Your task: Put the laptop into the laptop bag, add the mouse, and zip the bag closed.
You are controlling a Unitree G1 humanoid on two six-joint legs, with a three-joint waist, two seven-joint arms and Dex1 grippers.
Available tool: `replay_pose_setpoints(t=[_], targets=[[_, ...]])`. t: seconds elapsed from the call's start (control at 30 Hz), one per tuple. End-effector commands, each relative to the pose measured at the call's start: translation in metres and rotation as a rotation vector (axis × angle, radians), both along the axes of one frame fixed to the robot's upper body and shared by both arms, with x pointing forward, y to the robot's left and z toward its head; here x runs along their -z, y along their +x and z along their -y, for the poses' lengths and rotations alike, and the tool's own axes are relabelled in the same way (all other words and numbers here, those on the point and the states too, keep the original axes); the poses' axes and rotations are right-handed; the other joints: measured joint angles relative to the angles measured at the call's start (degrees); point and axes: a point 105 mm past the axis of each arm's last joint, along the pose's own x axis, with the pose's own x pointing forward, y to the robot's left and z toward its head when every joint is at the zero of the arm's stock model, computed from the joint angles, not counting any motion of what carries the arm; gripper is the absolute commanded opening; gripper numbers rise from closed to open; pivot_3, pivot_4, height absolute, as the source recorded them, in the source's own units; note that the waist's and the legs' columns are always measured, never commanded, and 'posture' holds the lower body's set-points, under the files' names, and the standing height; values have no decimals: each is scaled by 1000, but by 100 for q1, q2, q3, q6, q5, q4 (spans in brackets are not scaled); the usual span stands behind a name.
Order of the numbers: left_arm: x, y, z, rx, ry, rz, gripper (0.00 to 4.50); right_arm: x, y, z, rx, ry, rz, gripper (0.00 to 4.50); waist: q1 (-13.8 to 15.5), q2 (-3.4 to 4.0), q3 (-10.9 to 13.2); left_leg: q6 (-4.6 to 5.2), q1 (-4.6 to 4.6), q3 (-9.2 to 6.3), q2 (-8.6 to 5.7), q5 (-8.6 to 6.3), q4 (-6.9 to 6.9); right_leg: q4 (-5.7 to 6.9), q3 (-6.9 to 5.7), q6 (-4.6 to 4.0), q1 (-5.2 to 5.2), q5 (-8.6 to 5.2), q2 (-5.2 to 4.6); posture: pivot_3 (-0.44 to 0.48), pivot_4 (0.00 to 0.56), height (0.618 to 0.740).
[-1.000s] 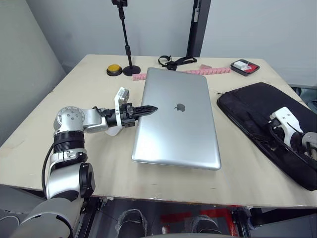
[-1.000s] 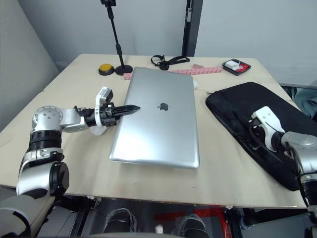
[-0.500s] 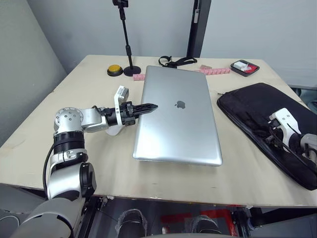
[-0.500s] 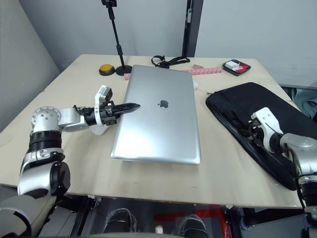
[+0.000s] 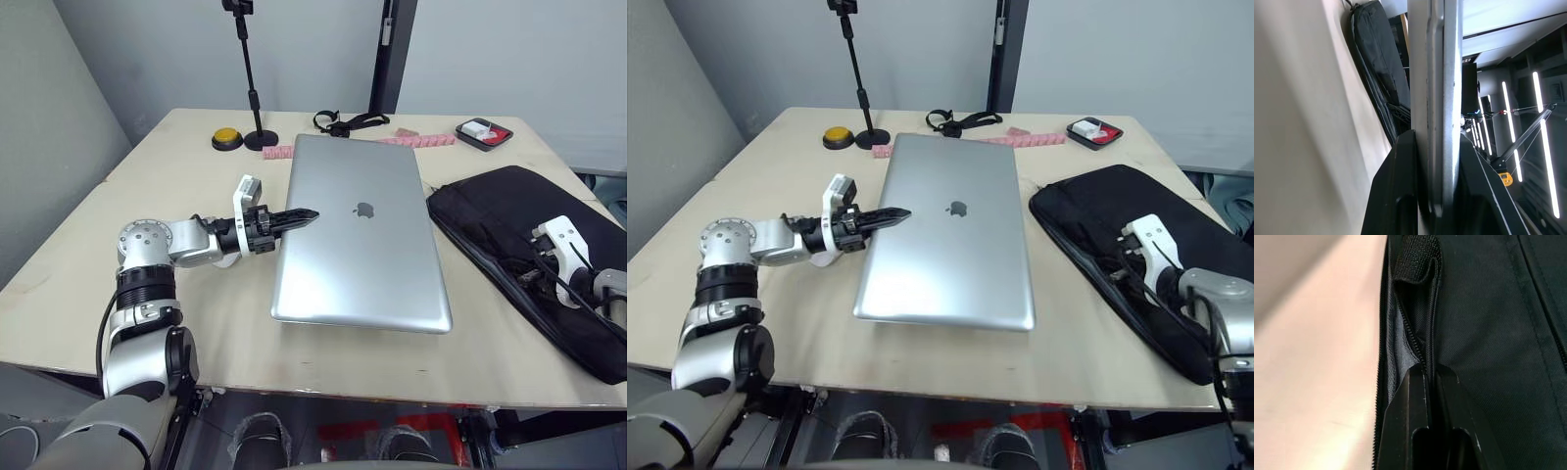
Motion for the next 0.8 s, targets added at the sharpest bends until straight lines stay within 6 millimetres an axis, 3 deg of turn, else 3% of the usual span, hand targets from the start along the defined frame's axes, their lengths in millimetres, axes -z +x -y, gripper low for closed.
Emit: replay_pose_setpoints(t=[0.03, 0.27, 0.5, 0.8], targets=[[-31, -6, 4, 42, -127, 111, 333, -38, 5, -2, 38, 76, 41, 17, -9, 0, 0, 0, 0, 0, 0, 0, 0, 0, 1, 0, 0, 0, 0, 0, 150, 739], [-23, -6, 24, 65, -150, 69, 333, -91, 1, -20, 50, 229, -34, 17, -6, 6, 3, -19, 1, 2, 1, 11, -4, 0, 4, 7, -2, 3, 4, 0, 150, 739], [-20, -4, 25, 35, -166, 53, 333, -113, 7, -27, 99, 369, -48, 17, 23, 6, 3, -33, 1, 4, 0, 19, -5, -1, 7, 15, -3, 8, 4, 0, 150, 739], [-8, -7, 24, -2, -191, 11, 333, -122, 20, -29, 119, 503, -8, 17, 58, 6, 3, -36, -2, 3, 0, 19, -3, -4, 5, 17, -3, 9, 3, 0, 150, 739]])
